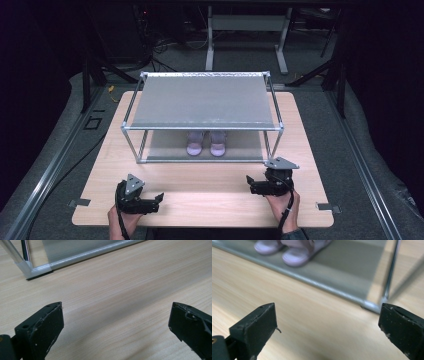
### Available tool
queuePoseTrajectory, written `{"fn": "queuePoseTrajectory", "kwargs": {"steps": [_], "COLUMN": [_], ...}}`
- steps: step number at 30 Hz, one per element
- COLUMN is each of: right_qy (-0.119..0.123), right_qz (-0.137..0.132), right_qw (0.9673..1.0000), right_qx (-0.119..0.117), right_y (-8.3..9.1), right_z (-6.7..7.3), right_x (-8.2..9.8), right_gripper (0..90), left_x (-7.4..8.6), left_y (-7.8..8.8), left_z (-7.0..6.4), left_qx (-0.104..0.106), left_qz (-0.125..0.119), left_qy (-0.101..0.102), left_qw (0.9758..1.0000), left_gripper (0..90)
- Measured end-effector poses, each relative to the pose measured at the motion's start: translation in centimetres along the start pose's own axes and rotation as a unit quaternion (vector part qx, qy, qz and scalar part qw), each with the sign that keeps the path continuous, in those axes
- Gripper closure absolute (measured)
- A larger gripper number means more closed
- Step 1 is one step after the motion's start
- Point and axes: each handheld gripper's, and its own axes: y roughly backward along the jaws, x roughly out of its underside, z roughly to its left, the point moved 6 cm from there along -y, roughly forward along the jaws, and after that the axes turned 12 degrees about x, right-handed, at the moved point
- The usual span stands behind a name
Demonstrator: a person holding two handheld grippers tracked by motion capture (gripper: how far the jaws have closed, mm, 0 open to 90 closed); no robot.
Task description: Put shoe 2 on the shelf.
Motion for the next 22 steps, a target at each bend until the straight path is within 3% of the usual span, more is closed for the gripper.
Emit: {"fn": "queuePoseTrajectory", "kwargs": {"steps": [7,9,13,15,18,22], "right_qy": [-0.018,-0.026,-0.036,-0.043,-0.049,-0.060], "right_qz": [0.029,0.030,0.038,0.034,0.036,0.036], "right_qw": [0.9991,0.9990,0.9977,0.9981,0.9974,0.9974], "right_qx": [0.025,0.018,0.043,0.025,0.039,0.018], "right_y": [0.1,0.1,-0.1,-0.2,-0.1,-0.4], "right_z": [-2.1,-2.6,-3.7,-3.9,-4.4,-4.8], "right_x": [3.5,4.3,5.6,5.9,6.2,6.5], "right_gripper": [0.4,0.5,0.0,0.0,0.0,0.0], "left_x": [0.2,0.3,0.4,0.5,0.5,0.5], "left_y": [-0.6,-0.7,-0.9,-1.0,-1.1,-1.3], "left_z": [-0.2,-0.2,-0.2,-0.2,-0.2,-0.2], "left_qx": [0.005,0.005,0.006,0.005,0.005,0.007], "left_qz": [0.005,0.007,0.009,0.008,0.010,0.015], "left_qy": [0.002,0.001,0.002,0.001,0.000,-0.001], "left_qw": [1.0000,1.0000,0.9999,1.0000,0.9999,0.9999], "left_gripper": [0.0,0.0,0.0,0.0,0.0,0.0]}}
